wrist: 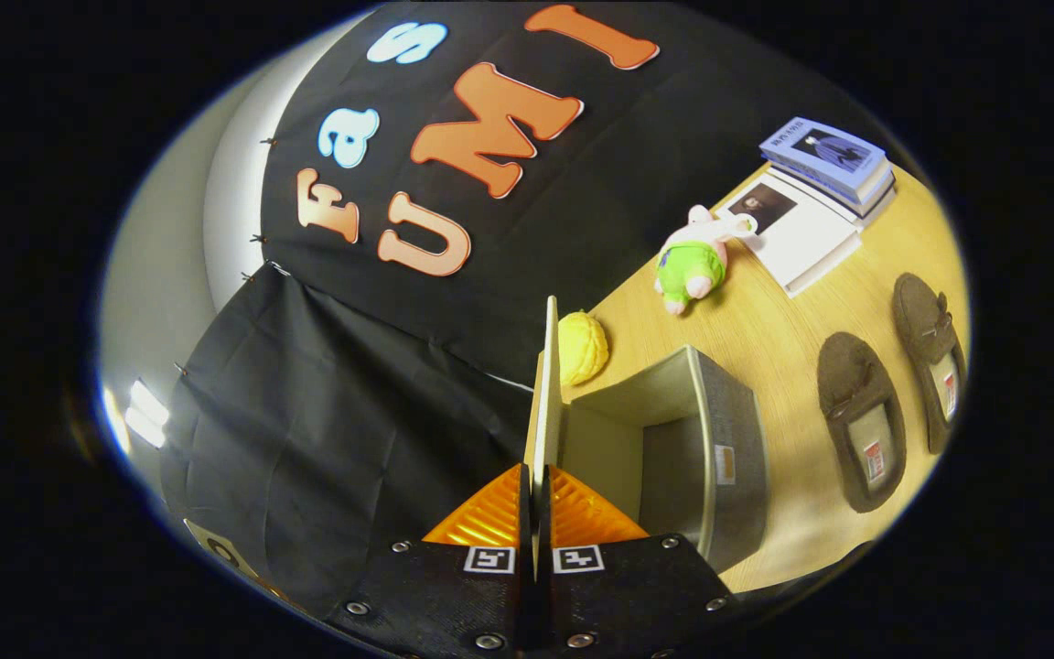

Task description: Open the storage box then place both shoes into the box .Put the left shoe in first, then the right shoe, with the right side of both shoes facing outward in a uniform manner.

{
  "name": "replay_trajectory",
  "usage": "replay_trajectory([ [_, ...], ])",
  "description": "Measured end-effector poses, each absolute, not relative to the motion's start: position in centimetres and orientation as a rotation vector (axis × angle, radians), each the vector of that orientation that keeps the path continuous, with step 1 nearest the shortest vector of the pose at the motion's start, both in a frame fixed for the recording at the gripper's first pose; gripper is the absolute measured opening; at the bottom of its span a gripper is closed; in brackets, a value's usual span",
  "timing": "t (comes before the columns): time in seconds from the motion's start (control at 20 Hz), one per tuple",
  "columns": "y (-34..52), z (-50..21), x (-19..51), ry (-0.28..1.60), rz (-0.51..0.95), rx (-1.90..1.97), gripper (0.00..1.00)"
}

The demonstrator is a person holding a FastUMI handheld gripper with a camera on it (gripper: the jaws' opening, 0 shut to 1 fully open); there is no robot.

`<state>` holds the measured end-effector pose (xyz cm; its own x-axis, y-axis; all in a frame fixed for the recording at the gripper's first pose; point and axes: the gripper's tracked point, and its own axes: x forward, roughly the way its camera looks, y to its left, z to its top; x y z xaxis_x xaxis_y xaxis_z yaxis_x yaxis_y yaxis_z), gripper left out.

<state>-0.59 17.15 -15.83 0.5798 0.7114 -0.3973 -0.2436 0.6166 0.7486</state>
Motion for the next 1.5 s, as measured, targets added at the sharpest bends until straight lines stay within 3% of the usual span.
replay_trajectory([
  [0.5,28.6,-13.0,-2.1,0.712,0.653,0.564,0.02],
  [0.85,35.8,-15.1,-4.2,0.738,0.723,0.459,0.04],
  [1.05,38.2,-15.9,-5.5,0.753,0.749,0.398,0.09],
  [1.3,37.6,-17.2,-5.2,0.734,0.729,0.301,0.81],
  [1.4,36.6,-17.1,-4.9,0.715,0.710,0.278,0.97],
  [1.5,35.5,-16.9,-4.3,0.692,0.691,0.272,0.98],
])
